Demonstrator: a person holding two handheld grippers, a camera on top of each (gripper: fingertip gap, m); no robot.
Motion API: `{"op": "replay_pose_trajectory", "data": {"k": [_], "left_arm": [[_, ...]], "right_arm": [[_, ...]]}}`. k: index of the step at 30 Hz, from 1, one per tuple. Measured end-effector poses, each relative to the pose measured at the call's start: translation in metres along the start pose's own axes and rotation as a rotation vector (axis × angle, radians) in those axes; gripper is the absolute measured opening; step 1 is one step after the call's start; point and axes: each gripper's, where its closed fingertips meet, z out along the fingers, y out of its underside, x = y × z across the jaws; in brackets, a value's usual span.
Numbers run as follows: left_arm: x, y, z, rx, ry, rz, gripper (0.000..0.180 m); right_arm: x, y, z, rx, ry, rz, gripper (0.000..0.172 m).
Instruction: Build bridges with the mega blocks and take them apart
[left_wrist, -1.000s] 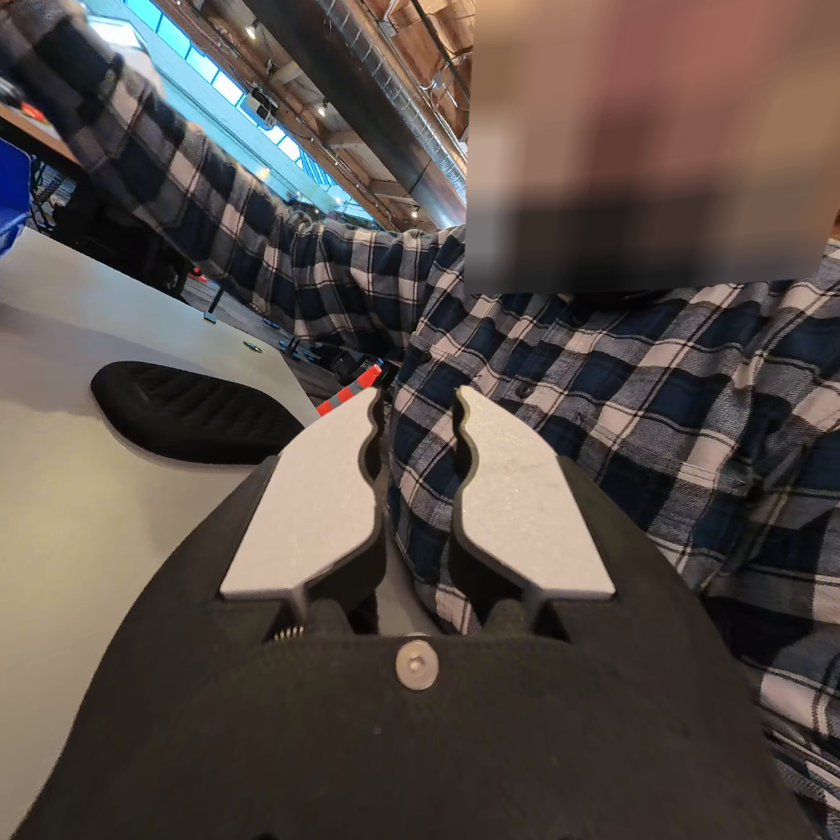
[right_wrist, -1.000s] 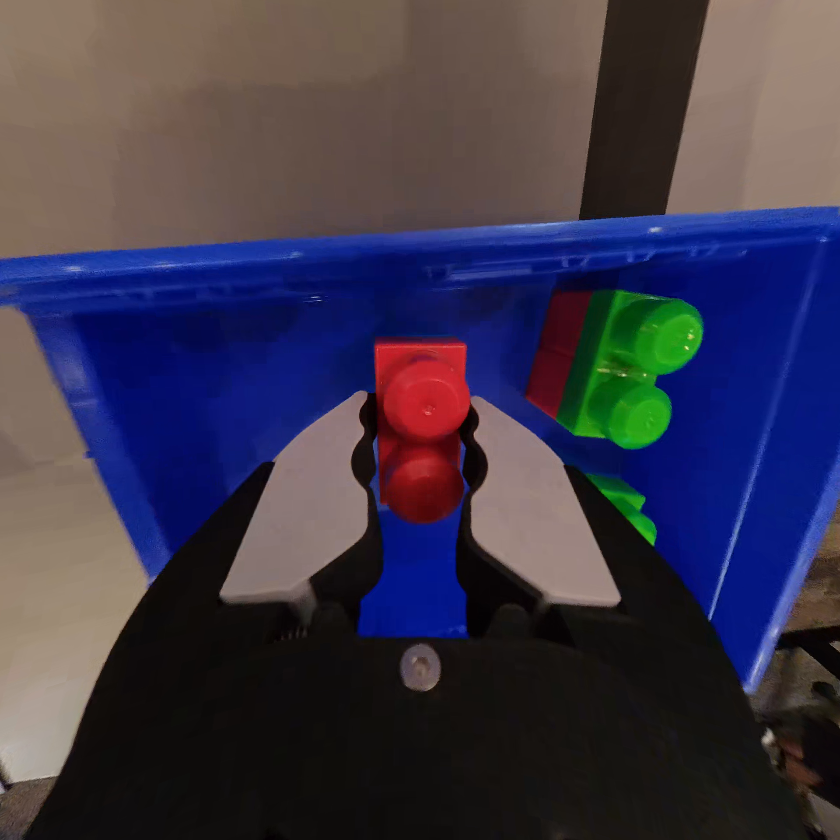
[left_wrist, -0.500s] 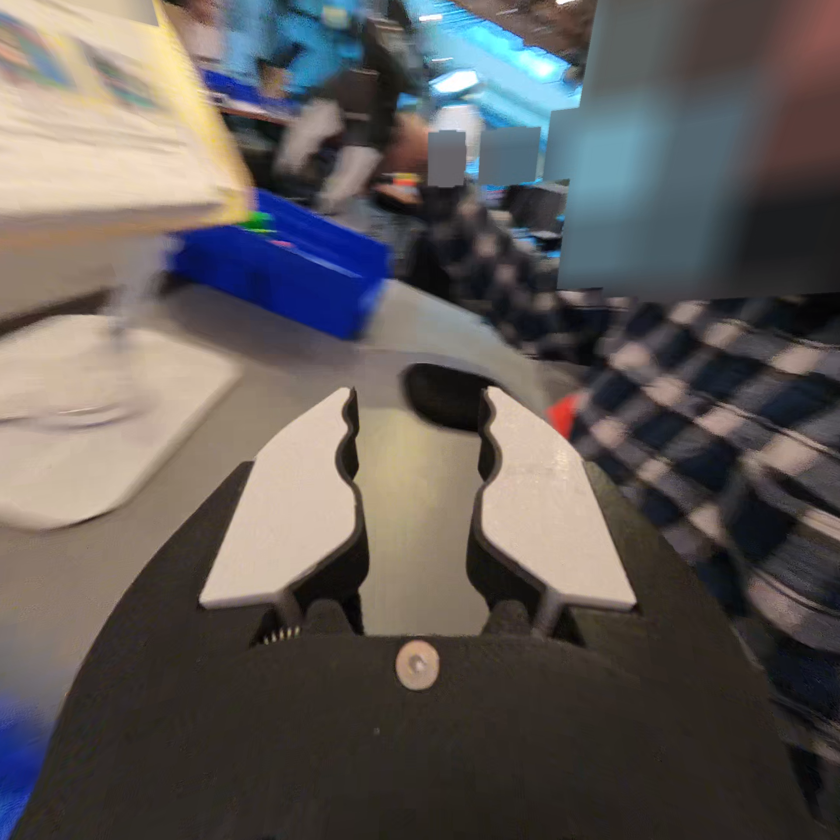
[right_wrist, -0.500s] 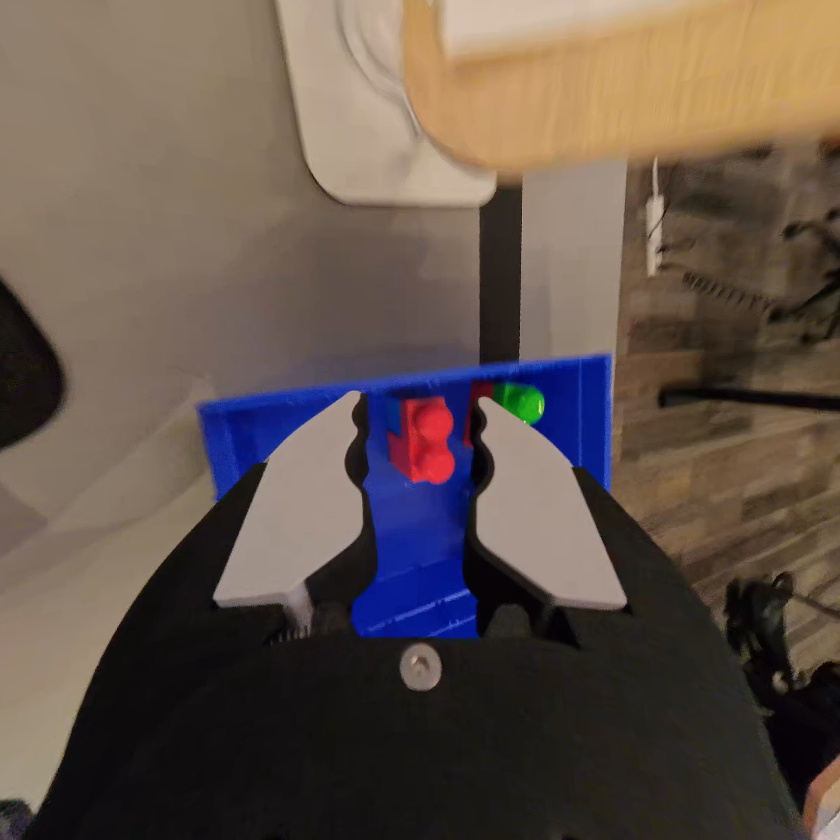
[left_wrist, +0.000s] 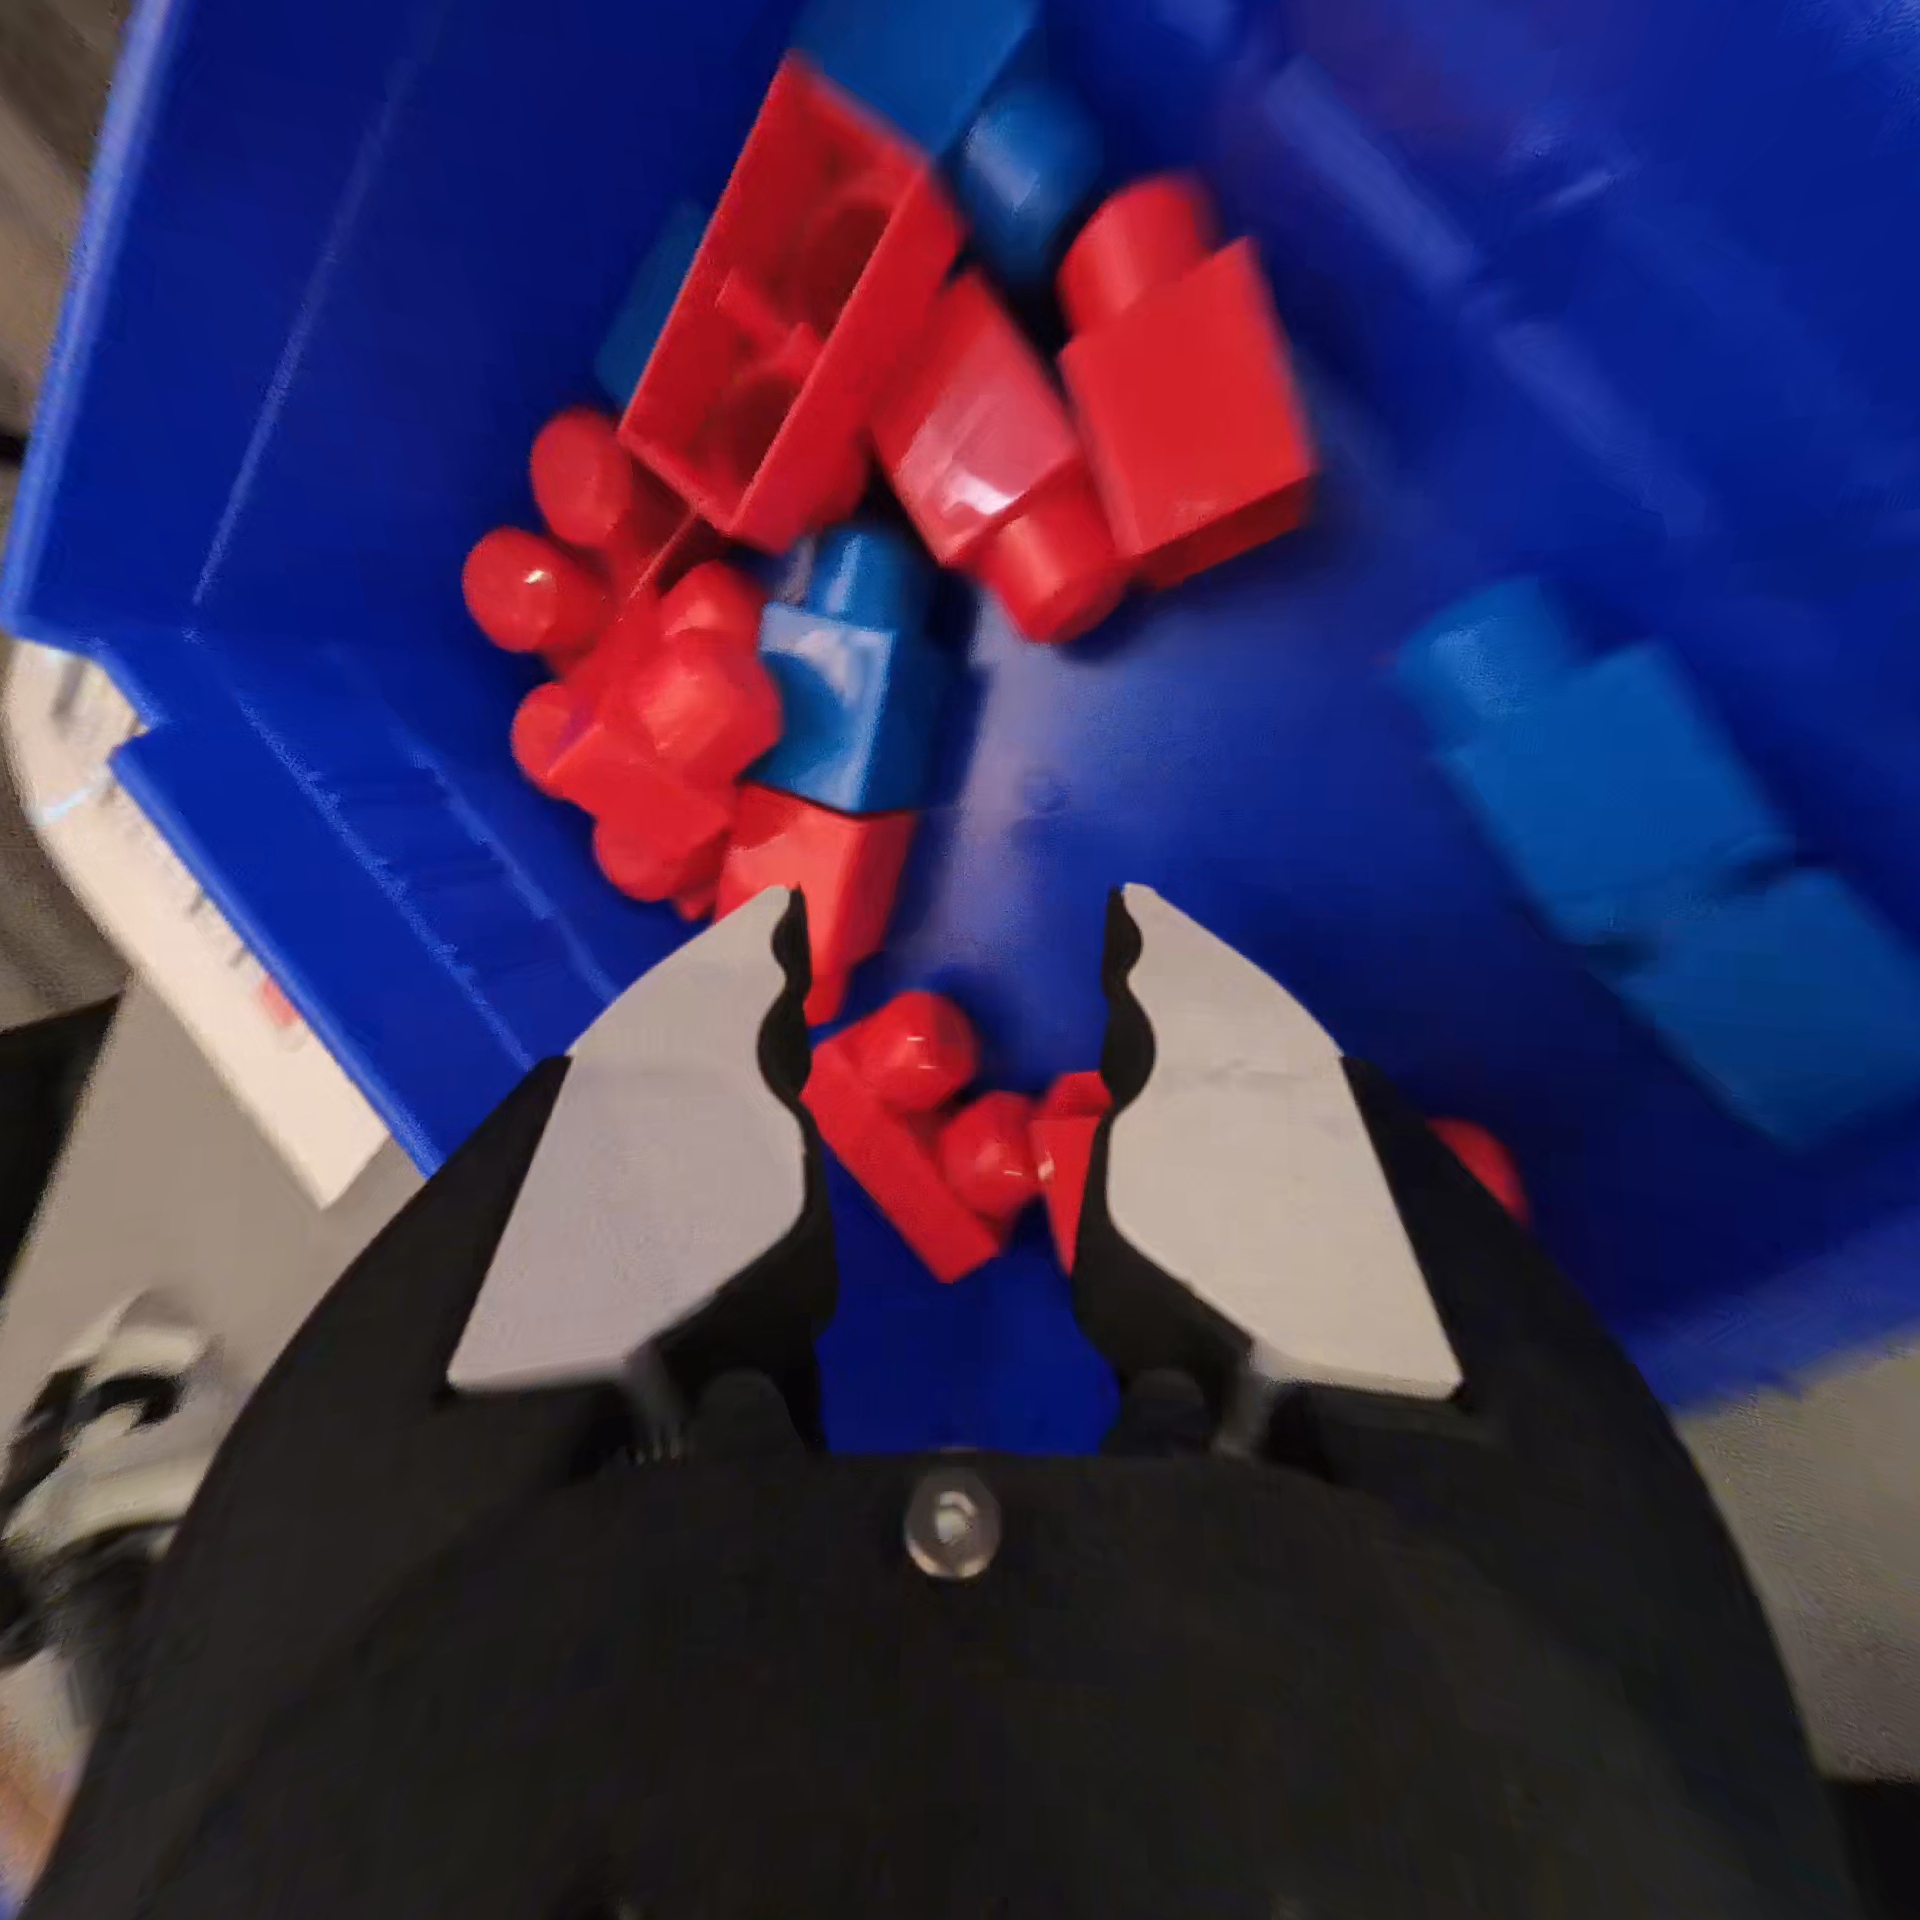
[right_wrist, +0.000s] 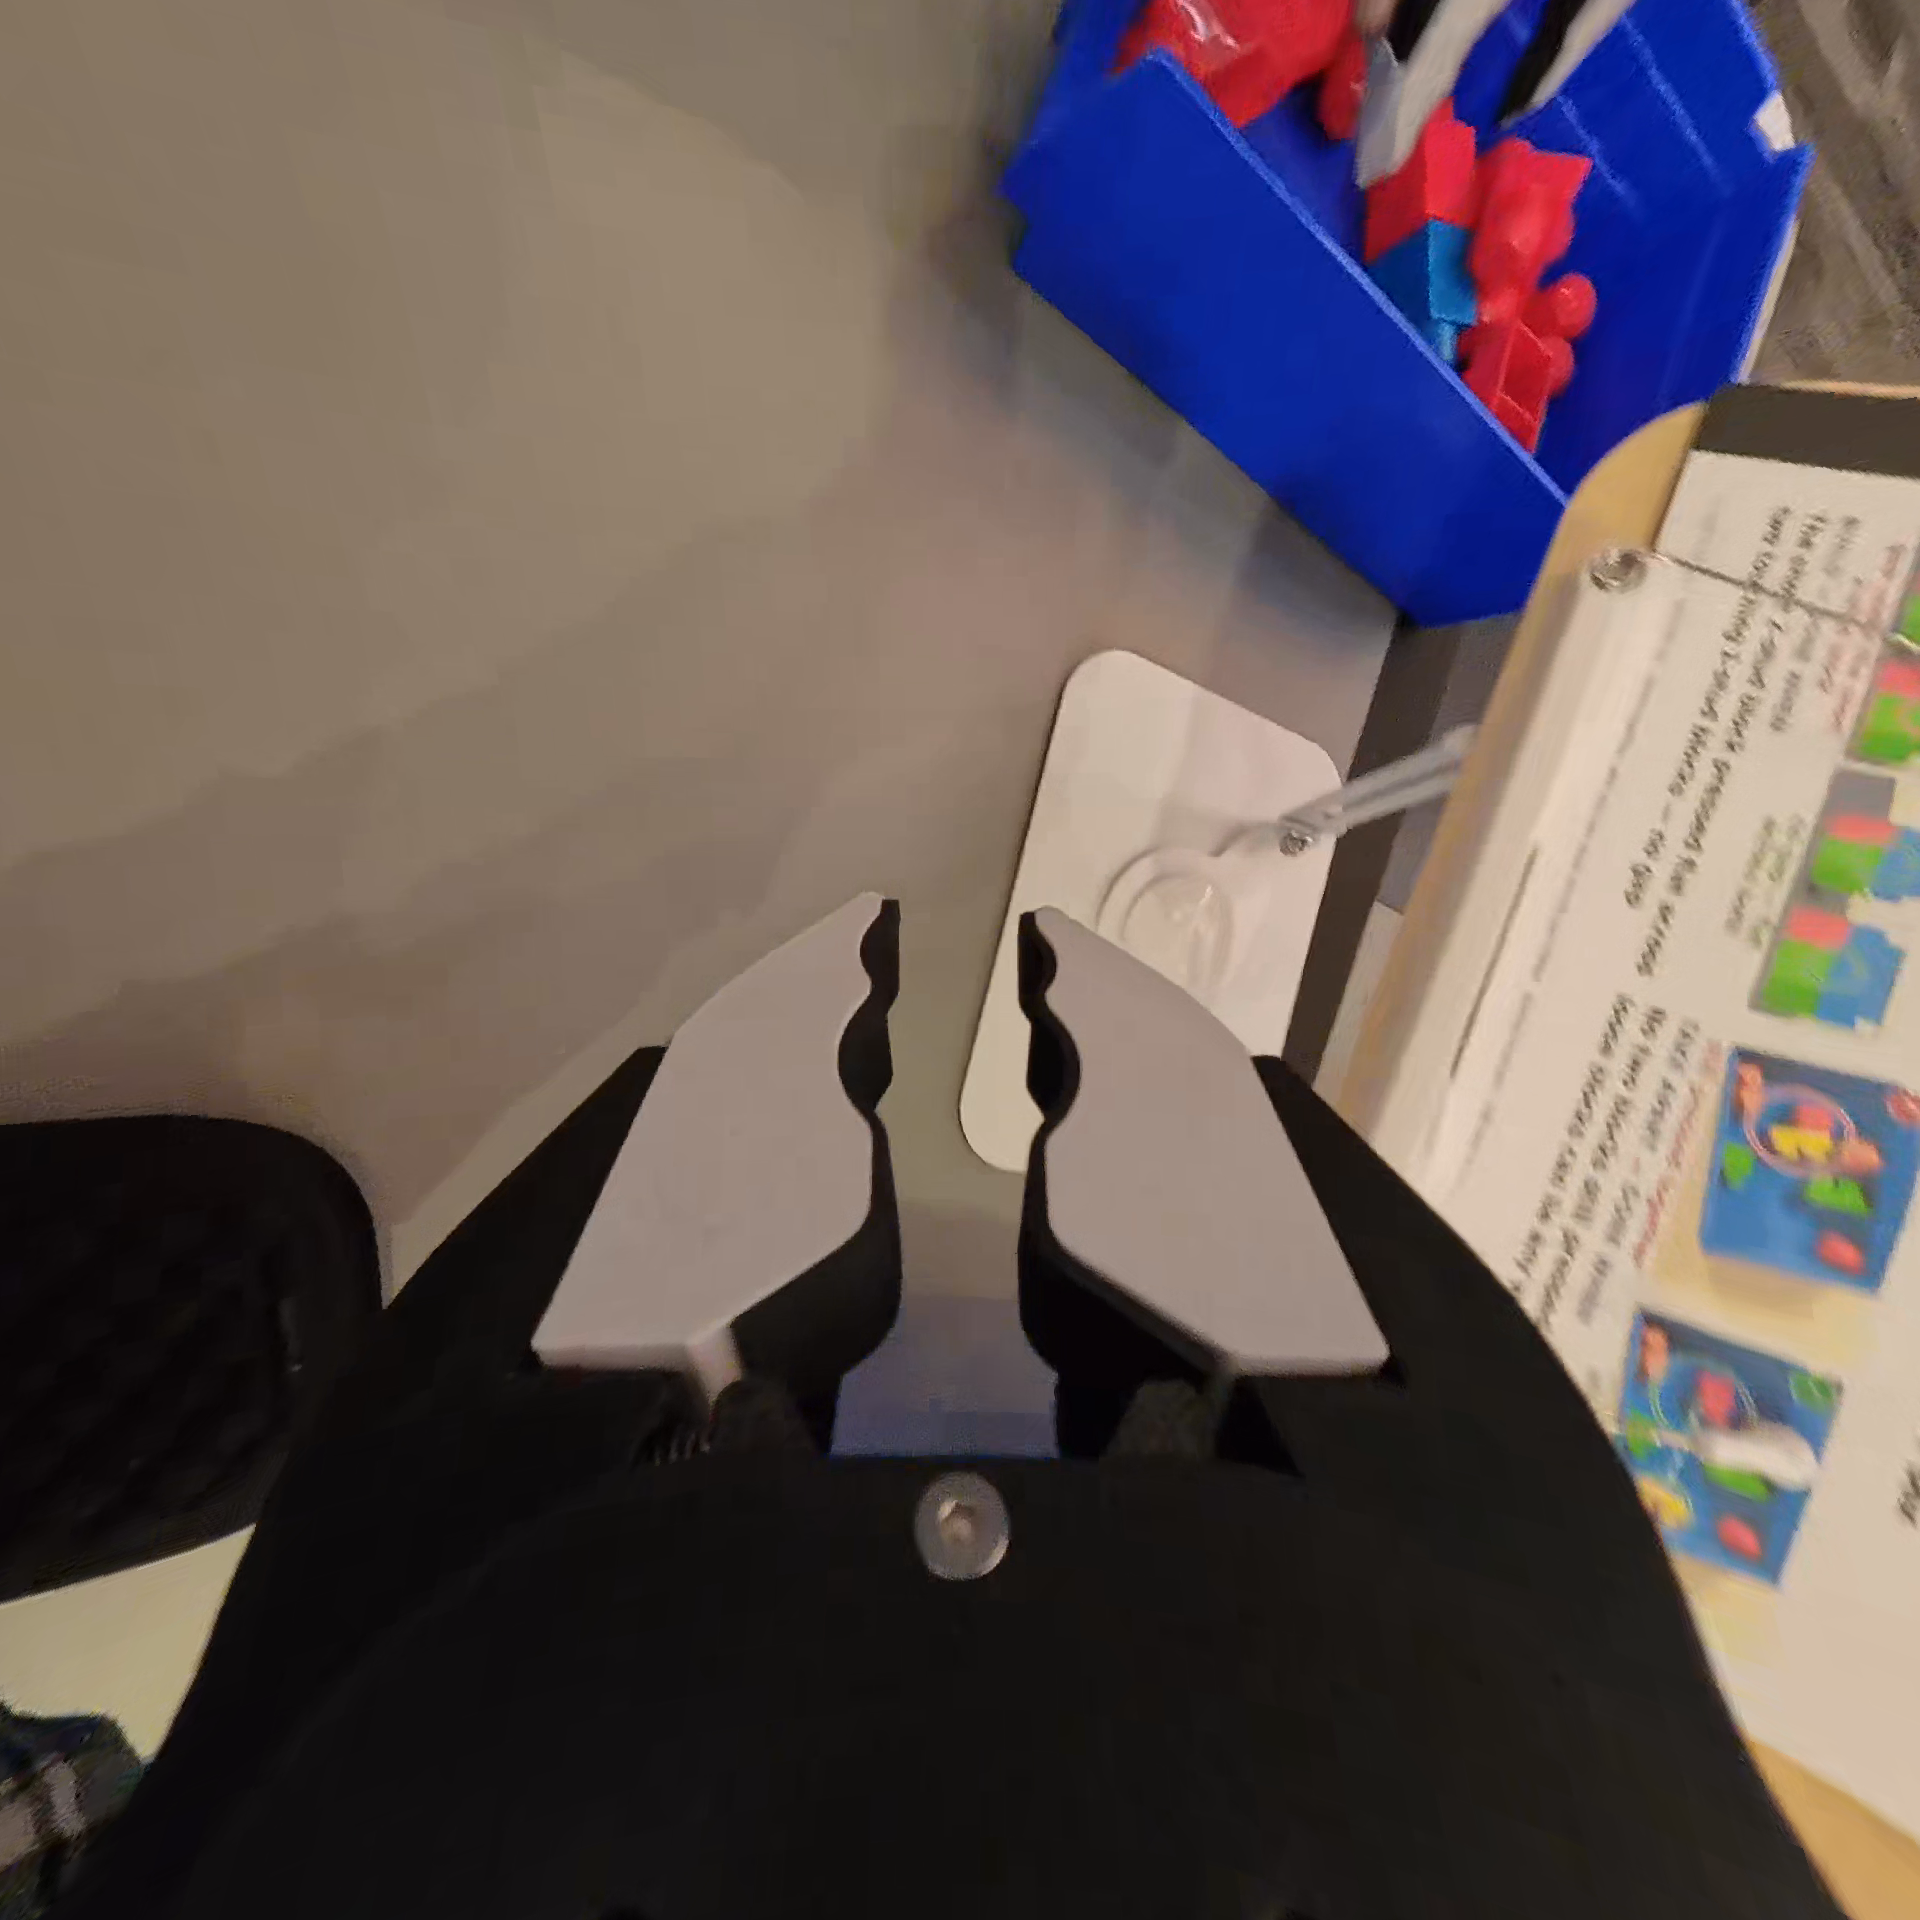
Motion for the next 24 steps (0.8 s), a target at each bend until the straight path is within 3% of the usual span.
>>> {"op": "replay_pose_trajectory", "data": {"k": [5, 9, 14, 17, 20, 22, 24], "left_arm": [[-0.029, 0.028, 0.045, -0.296, -0.089, -0.010, 0.062], [-0.025, 0.019, 0.054, -0.279, -0.032, -0.004, 0.043], [-0.018, 0.017, 0.050, -0.250, -0.017, 0.047, 0.040], [-0.005, 0.013, 0.027, -0.178, -0.007, 0.014, 0.039], [0.023, -0.013, -0.028, 0.054, 0.032, -0.034, 0.040], [0.070, -0.043, -0.075, 0.274, 0.139, 0.011, 0.039], [0.139, -0.057, -0.107, 0.356, 0.279, 0.148, 0.039]], "right_arm": [[-0.005, -0.006, 0.015, 0.045, -0.040, -0.003, 0.019], [-0.006, 0.001, 0.019, 0.061, -0.066, 0.011, 0.011], [-0.006, 0.010, 0.023, 0.049, -0.067, 0.034, 0.011], [-0.006, 0.006, 0.025, 0.083, -0.061, 0.062, 0.013], [-0.002, -0.012, 0.025, 0.206, -0.073, 0.144, 0.025], [0.002, -0.026, 0.023, 0.296, -0.082, 0.204, 0.029], [-0.002, -0.033, 0.021, 0.342, -0.125, 0.201, 0.027]]}}
